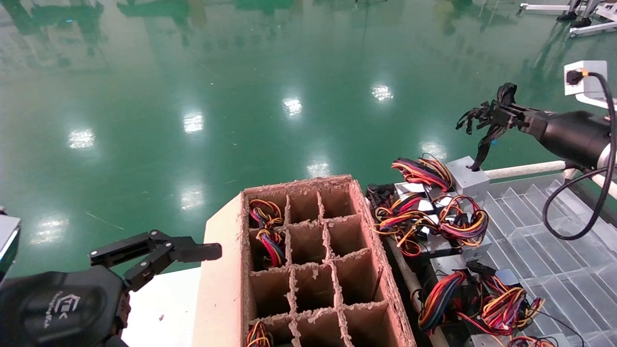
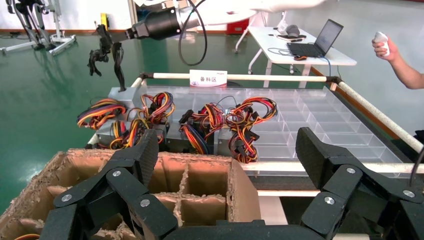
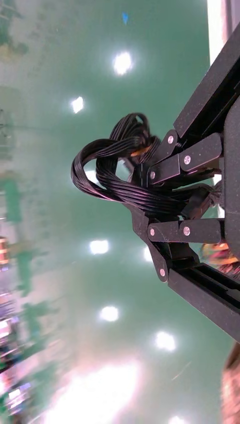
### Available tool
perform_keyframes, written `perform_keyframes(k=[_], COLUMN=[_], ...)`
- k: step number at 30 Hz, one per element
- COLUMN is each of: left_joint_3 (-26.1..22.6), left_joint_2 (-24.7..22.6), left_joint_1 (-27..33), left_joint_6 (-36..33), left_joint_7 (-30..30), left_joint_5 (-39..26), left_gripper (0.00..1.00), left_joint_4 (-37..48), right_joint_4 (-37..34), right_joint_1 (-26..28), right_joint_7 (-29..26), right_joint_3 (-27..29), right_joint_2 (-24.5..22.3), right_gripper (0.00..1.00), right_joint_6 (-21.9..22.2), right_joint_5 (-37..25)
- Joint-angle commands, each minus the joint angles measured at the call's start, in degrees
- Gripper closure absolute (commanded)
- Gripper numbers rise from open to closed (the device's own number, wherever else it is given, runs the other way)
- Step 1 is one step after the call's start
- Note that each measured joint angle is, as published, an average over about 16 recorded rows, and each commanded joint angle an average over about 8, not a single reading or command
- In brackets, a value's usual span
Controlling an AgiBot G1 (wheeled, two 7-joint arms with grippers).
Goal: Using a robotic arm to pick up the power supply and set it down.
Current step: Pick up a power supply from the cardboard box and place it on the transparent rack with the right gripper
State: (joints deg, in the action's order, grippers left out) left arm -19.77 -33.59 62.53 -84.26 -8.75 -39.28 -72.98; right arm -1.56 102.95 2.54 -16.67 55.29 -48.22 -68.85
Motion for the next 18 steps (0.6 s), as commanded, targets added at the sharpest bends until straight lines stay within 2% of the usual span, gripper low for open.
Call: perform_keyframes(k=[1,18], left_joint_3=[0.00,-0.02], left_joint_2=[0.00,0.01], left_joint_1=[0.00,0.01], left_joint_6=[0.00,0.01], left_joint_7=[0.00,0.01], left_joint_5=[0.00,0.01], left_gripper=[0.00,0.00], left_joint_4=[0.00,0.00], right_joint_4=[0.24,1.03], right_joint_1=[-1.41,-11.29], right_joint_7=[-0.38,1.93], right_joint_3=[1.71,11.86], right_joint_2=[0.14,2.70], right_gripper=[1.00,1.00], right_joint_6=[-0.09,0.92], right_joint_5=[2.45,17.09])
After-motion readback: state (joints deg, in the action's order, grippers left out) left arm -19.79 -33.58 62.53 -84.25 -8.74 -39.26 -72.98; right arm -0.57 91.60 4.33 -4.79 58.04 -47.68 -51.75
